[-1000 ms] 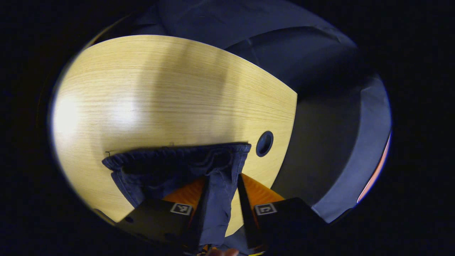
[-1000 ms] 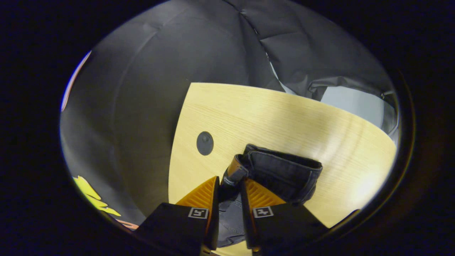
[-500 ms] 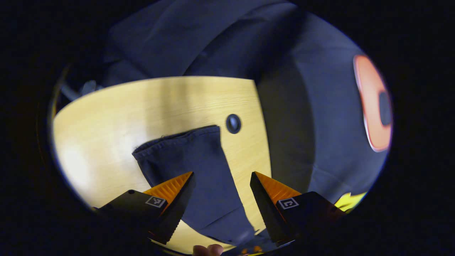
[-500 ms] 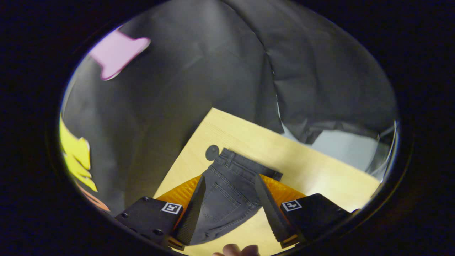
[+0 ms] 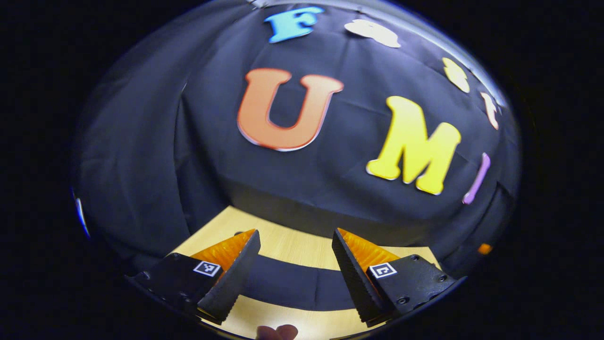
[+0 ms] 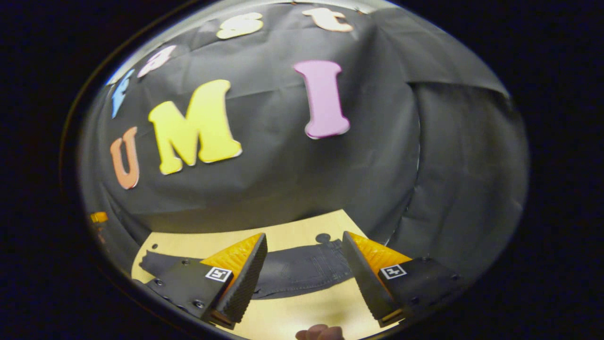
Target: Grasp the waist and the cuffs of the jeans and fold them to make the two legs overlap; first hold the waist and fold one-third of the jeans toward the cuffs, then hold the cuffs and fold the remaining one-third in the same direction to finish folding.
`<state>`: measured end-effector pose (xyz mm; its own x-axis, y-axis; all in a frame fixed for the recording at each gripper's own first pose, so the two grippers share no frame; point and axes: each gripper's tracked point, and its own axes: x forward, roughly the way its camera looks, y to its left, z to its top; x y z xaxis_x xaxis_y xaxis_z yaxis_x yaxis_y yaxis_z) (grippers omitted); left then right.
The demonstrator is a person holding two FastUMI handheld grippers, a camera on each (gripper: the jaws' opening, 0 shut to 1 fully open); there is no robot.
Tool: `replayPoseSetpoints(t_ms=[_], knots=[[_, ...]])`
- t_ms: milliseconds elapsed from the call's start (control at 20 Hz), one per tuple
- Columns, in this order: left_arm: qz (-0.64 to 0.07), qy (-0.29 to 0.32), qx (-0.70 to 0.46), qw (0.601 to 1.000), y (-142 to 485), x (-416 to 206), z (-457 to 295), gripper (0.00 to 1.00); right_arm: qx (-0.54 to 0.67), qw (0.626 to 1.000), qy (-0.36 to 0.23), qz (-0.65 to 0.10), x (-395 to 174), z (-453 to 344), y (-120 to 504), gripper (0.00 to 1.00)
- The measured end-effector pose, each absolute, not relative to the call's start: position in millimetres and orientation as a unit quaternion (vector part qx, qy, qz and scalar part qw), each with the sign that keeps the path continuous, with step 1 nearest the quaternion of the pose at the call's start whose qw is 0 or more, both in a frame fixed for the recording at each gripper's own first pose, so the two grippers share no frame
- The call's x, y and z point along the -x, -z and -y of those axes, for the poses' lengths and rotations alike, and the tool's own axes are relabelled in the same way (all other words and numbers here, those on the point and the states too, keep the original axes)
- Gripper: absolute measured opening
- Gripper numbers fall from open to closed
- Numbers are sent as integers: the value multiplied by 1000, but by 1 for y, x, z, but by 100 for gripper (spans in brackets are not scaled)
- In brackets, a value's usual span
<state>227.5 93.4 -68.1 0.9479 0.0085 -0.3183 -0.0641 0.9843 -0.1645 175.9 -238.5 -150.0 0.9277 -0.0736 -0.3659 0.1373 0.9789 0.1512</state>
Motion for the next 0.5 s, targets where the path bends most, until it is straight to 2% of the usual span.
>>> replayPoseSetpoints(t_ms=[250,500], knots=[[-140,13,64,988,65,-186,-62,98,-57,985,53,-152,-125,221,129,98],[-143,21,36,989,71,-173,-53,99,-58,979,72,-182,-101,245,166,98]])
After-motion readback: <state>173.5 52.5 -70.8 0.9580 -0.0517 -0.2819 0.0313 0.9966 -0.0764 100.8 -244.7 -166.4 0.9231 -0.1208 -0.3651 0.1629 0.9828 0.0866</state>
